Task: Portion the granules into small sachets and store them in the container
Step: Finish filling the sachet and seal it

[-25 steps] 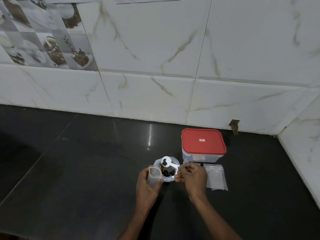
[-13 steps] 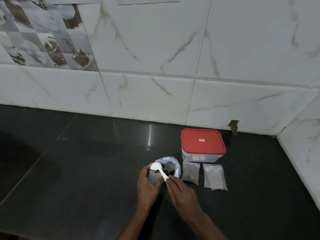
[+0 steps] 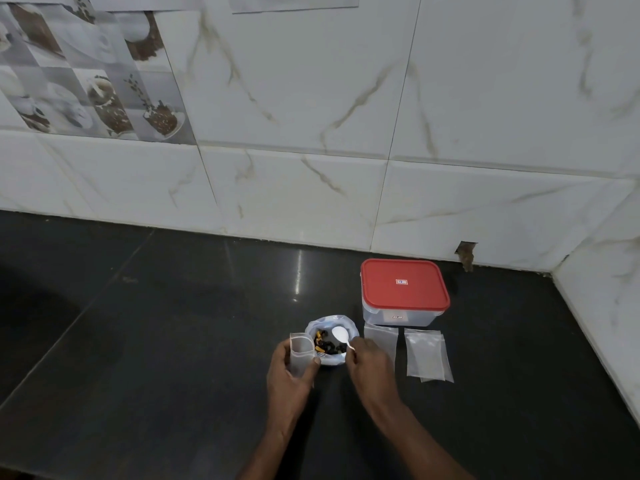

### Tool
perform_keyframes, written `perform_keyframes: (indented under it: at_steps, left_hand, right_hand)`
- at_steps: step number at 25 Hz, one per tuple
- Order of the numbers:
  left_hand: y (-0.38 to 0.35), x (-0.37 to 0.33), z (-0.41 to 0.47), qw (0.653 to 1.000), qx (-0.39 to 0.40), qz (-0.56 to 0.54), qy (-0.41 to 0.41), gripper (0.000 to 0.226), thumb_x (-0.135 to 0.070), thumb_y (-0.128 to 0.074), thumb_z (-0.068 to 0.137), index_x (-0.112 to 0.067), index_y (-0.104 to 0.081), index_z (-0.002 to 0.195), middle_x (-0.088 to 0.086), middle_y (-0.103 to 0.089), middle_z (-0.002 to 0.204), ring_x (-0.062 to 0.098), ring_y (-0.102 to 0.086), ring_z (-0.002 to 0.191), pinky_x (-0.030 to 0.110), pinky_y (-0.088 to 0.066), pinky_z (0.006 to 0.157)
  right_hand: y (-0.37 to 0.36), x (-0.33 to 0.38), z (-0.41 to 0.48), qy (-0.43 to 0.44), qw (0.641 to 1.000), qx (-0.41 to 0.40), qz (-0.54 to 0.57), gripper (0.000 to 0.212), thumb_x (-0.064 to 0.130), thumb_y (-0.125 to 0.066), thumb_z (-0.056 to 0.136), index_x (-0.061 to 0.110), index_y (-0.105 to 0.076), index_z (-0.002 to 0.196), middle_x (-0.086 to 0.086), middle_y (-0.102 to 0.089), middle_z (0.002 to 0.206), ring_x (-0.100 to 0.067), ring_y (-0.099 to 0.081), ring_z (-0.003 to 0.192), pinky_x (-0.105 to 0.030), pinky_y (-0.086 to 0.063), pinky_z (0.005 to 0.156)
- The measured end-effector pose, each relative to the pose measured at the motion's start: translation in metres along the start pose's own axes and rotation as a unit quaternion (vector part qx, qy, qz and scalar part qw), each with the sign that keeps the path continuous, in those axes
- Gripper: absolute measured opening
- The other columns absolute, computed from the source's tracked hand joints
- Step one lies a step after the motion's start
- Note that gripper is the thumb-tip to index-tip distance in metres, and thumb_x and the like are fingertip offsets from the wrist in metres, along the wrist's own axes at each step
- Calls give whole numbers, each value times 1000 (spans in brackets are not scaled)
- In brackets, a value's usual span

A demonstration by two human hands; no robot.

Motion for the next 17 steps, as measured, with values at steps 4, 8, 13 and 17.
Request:
perform_keyframes:
  at_steps: [4,8,13,17]
  left_hand:
    - [-1,2,0,1000,18,-11,10,44,-23,-81,83,-35,-61,120,-12,-73,111,6,-70,101,39,-59,89]
    - [-2,1,0,999,37,-16,8,41,-21,-79,85,-32,-62,121,-9,-73,110,9,-71,100,42,-60,88]
    - [0,1,2,999,34,-12,0,42,-29,-78,81,-35,-61,118,-12,-73,109,8,-71,99,41,-60,87]
    - [-2,3,2,999,45,-8,4,43,-23,-79,85,-33,-60,123,-10,-72,113,9,-71,102,40,-60,88]
  right_hand:
    - [-16,15,6,31,996,61,-56,20,4,-57,92,5,-67,109,-12,-70,100,-22,-69,79,-28,-49,65]
    - [-21,17,7,-97,985,50,132,13,3,-55,92,5,-68,93,-10,-72,84,-16,-69,70,-21,-52,59]
    - [-22,-26,9,-337,853,12,399,12,-8,-61,87,-4,-67,77,-17,-69,59,-21,-69,49,-32,-59,52]
    - [-15,-9,11,-207,956,63,196,10,5,-58,93,5,-68,92,-9,-72,78,-14,-69,66,-26,-57,60]
Point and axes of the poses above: each hand's wrist, its own z-axis towards the middle knuckle, its own y-axis out of the back of the hand, x = y × z, the point moved 7 cm from there along z, towards the middle knuckle
